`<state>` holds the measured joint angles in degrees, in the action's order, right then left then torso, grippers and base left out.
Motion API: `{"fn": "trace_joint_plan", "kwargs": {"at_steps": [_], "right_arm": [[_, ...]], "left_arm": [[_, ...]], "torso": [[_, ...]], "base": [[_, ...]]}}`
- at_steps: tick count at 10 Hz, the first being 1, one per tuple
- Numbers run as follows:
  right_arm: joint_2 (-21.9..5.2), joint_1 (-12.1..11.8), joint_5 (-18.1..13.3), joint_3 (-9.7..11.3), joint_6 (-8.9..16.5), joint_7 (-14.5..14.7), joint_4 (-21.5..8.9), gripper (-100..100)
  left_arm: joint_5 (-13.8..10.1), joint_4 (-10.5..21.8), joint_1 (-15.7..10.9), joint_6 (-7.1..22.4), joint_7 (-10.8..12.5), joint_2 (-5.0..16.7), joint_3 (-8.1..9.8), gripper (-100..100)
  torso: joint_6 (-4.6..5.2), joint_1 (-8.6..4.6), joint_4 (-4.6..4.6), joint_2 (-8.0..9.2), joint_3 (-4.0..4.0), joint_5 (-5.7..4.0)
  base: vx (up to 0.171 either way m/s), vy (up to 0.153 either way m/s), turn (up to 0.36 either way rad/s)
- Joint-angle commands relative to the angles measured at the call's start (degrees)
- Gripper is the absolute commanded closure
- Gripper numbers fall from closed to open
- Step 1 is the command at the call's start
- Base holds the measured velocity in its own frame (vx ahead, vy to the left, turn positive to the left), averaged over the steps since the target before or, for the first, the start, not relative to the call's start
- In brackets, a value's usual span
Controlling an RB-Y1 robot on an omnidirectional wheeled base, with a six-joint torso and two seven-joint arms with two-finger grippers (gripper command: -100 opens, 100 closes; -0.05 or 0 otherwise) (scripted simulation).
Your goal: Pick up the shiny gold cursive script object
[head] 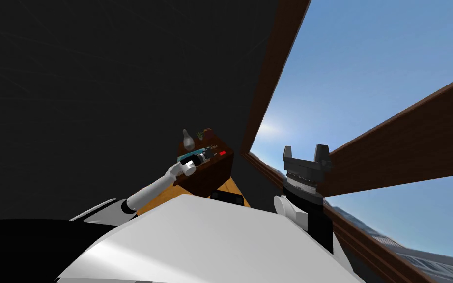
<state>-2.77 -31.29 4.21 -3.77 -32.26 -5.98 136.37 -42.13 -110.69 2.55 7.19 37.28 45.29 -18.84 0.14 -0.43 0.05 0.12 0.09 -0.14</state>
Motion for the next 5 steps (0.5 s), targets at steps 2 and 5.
{"fn": "trace_joint_plan", "kwargs": {"at_steps": [2,5], "right_arm": [[0.0,0.0,0.0,0.0,0.0,0.0,0.0,0],[0.0,0.0,0.0,0.0,0.0,0.0,0.0,0]], "left_arm": [[-4.0,1.3,-2.4,4.4,3.4,4.4,-1.48,-100],[-7.4,2.7,-4.6,7.7,6.2,8.7,-3.10,-100]], "torso": [[0.04,-0.02,0.00,-0.01,0.00,0.00],[0.07,-0.09,-0.02,-0.09,-0.05,-0.02]], "base": [[-0.011,0.018,-0.178],[0.004,0.006,-0.171]]}}
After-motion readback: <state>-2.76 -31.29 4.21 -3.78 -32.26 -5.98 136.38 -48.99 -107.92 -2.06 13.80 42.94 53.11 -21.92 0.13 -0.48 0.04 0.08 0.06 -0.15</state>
